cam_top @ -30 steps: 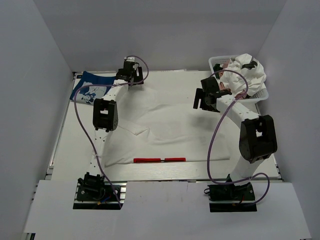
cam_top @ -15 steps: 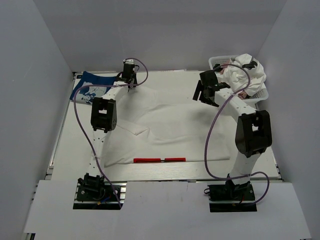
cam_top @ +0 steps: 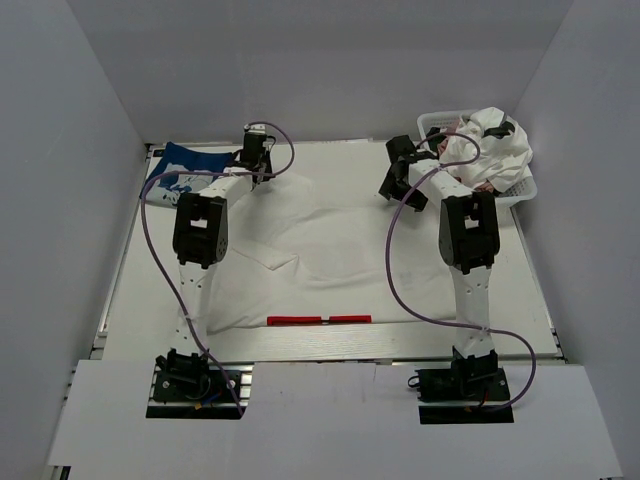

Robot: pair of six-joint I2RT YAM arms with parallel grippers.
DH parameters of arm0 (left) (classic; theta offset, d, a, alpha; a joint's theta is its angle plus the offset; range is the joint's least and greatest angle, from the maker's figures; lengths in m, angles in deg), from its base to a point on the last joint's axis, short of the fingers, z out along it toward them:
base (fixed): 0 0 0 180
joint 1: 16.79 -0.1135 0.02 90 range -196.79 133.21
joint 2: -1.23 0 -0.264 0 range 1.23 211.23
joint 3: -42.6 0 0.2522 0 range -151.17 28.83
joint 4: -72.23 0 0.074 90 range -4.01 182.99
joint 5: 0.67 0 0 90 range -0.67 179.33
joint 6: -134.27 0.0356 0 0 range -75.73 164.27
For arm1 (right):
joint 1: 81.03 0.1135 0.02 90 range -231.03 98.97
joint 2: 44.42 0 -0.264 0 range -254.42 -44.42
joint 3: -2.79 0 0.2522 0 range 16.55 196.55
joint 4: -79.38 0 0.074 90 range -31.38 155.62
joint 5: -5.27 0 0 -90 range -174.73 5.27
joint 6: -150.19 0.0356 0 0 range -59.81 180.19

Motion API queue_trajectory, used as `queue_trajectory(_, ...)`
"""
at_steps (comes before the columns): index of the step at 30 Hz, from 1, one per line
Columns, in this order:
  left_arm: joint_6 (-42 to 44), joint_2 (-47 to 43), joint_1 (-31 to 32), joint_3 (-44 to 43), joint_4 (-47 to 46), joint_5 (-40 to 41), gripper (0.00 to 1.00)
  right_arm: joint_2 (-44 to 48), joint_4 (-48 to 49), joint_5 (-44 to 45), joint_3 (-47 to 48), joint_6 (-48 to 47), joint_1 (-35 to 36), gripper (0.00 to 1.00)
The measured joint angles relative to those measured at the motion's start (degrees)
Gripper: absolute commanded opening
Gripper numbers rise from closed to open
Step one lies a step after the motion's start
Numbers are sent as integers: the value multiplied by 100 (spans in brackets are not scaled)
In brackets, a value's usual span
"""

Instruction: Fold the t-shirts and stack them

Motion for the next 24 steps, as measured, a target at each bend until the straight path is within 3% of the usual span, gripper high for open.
queue_trajectory(7, 59, -868, 0, 1375, -664, -310, 0, -107, -236, 144, 61, 151, -15, 86)
queue_trajectory(10, 111, -1215, 7, 1827, -979, -446, 0, -175, -275, 166, 131, 173, -20, 79)
queue_trajectory(21, 260, -2465, 50, 3287, -1840, -723, 0, -11, -101, 162, -203, 317, -50, 31)
queue_trajectory(24, 267, -2977, 50, 3766, -1952, -804, 0, 146, -61, 160, -455, 299, -50, 6)
